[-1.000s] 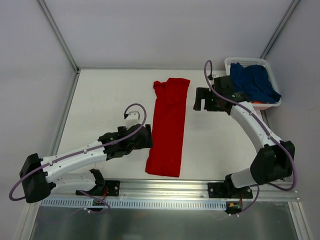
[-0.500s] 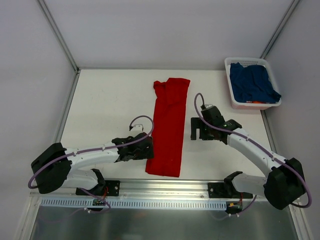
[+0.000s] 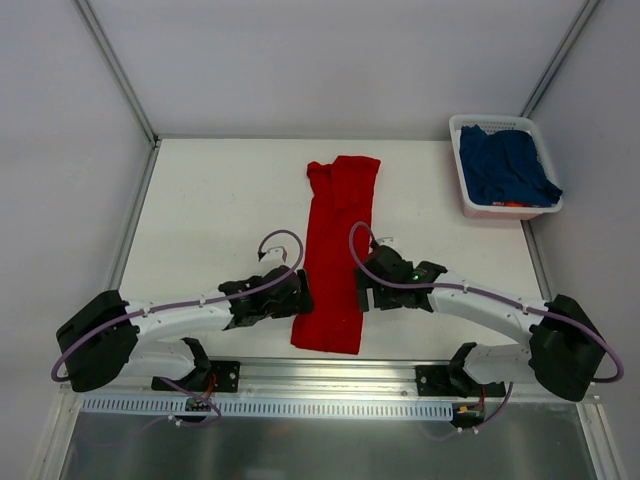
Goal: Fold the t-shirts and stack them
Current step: Grab the bottom of the folded rectangular tshirt with both arms
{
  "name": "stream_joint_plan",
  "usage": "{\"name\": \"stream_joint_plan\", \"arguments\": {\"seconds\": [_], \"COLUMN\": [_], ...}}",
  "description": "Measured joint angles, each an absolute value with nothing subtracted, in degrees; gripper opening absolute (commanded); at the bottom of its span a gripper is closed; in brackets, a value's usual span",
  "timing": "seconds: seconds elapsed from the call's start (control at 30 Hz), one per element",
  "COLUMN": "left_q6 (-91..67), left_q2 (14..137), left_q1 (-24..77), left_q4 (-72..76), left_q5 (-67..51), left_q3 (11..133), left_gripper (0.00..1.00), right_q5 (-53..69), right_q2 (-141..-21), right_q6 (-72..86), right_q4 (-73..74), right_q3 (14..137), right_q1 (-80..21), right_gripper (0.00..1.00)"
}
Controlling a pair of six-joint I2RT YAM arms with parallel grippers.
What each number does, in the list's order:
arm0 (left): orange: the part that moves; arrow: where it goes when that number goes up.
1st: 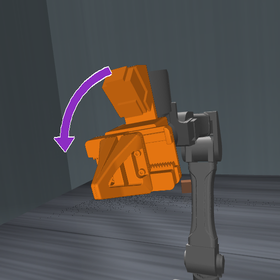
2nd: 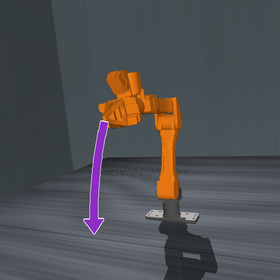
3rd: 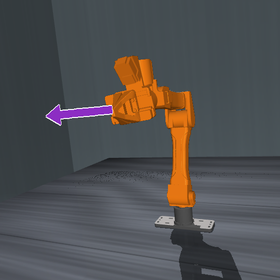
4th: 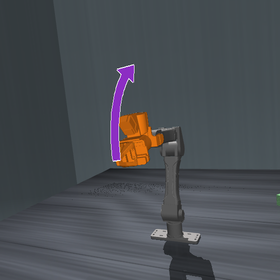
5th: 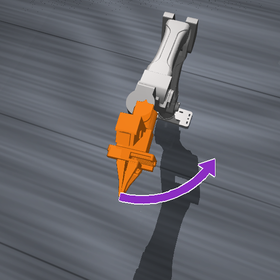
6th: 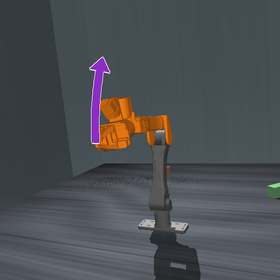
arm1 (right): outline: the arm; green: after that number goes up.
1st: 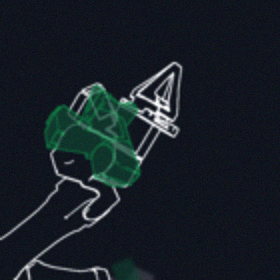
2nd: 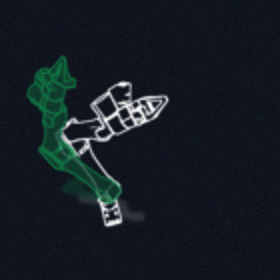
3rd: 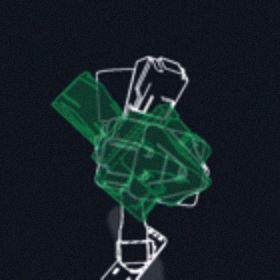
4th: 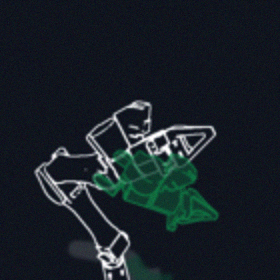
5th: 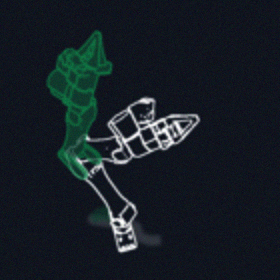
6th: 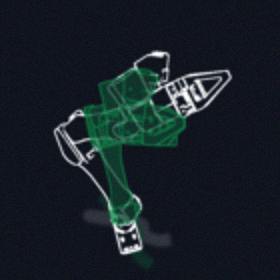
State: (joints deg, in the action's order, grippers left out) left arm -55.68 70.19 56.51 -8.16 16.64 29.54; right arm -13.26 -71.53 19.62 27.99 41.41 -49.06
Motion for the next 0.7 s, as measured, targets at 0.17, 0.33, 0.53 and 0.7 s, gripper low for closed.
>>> {"name": "stream_joint_plan", "arguments": {"seconds": [0.17, 0.33, 0.53, 0.7], "left_q6": [-57.6, -59.8, -62.3, -64.0], "left_q2": [70.2, 75.4, 84.3, 86.9], "left_q1": [57.9, 63.7, 70.1, 73.4], "left_q4": [-6.4, -3.9, -1.4, -0.7], "left_q5": [16.5, 16.6, 16.0, 14.5], "left_q3": [29.0, 31.9, 38.9, 41.4], "left_gripper": [0.99, 0.99, 0.99, 0.99], "right_q5": [-15.7, -17.8, -20.7, -22.4], "right_q2": [-72.9, -72.8, -69.5, -66.6], "right_q6": [23.7, 26.6, 28.4, 29.1], "right_q4": [28.0, 28.6, 31.0, 32.7], "right_q3": [41.4, 41.4, 40.4, 40.4], "right_q1": [-55.6, -58.1, -58.1, -58.1], "right_gripper": [0.97, 0.98, 0.99, 0.99]}}
